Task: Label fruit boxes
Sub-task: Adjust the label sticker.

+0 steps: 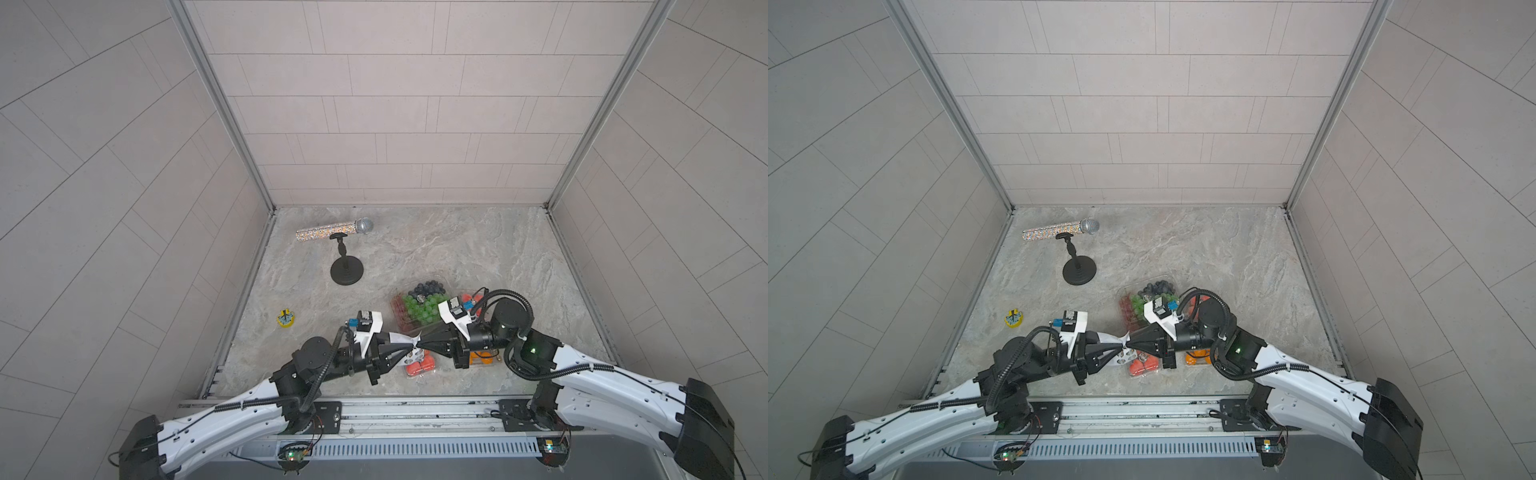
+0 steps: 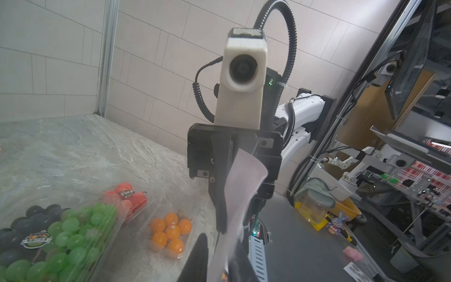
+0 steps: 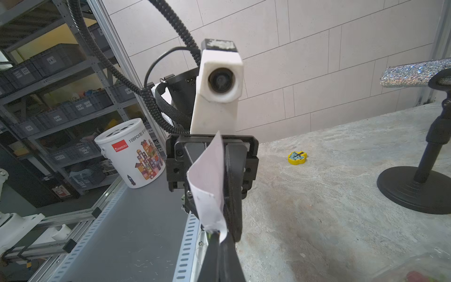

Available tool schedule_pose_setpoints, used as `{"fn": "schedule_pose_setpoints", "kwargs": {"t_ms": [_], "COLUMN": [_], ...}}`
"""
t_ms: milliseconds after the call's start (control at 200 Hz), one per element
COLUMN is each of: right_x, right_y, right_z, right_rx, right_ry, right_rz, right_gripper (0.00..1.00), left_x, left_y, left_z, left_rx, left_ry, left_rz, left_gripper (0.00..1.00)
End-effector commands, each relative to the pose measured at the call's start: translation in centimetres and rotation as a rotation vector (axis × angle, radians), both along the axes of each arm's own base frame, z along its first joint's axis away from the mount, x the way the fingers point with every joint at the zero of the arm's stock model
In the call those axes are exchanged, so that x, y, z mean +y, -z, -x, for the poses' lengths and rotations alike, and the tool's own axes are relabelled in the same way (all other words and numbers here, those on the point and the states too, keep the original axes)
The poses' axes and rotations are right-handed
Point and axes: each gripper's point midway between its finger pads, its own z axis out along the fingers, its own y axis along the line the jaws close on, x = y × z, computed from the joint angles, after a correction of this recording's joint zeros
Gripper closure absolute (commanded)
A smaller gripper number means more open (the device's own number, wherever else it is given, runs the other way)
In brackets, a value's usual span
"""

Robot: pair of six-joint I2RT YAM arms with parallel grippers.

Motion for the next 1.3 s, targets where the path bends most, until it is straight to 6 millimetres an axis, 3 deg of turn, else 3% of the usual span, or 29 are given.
{"fn": "schedule_pose_setpoints", "kwargs": {"t_ms": [0, 270, 405, 490, 665, 961, 1291], "right_x": [-0.1, -0.1, -0.3, -0.4, -0.6, -0.5, -0.4], "right_y": [-0.7, -0.9, -0.9, -1.0, -1.5, -1.6, -1.7], "right_z": [-0.2, 0.0, 0.1, 0.2, 0.9, 1.4, 1.7], "right_rx": [-0.021, -0.022, -0.024, -0.025, -0.03, -0.027, -0.026], "right_ry": [0.016, 0.004, 0.006, 0.003, -0.025, -0.058, -0.079], "right_rz": [-0.009, -0.02, -0.019, -0.024, -0.046, -0.059, -0.066], "right_gripper": [1.0, 1.0, 1.0, 1.0, 1.0, 1.0, 1.0], "left_x": [0.4, 0.3, 0.6, 1.0, 1.4, 1.4, 0.7], "left_y": [-1.7, -1.5, -1.6, -1.6, -1.1, -1.1, -1.4], "left_z": [0.4, 0.3, 0.5, 0.4, -0.1, -0.5, -0.1], "left_rx": [-0.036, -0.031, -0.038, -0.045, -0.047, -0.047, -0.048], "left_ry": [0.009, 0.007, 0.008, -0.01, -0.051, -0.069, -0.032], "left_rz": [0.062, 0.055, 0.061, 0.065, 0.046, 0.05, 0.061], "left_gripper": [0.65, 0.65, 0.45, 0.41, 0.42, 0.61, 0.61]}}
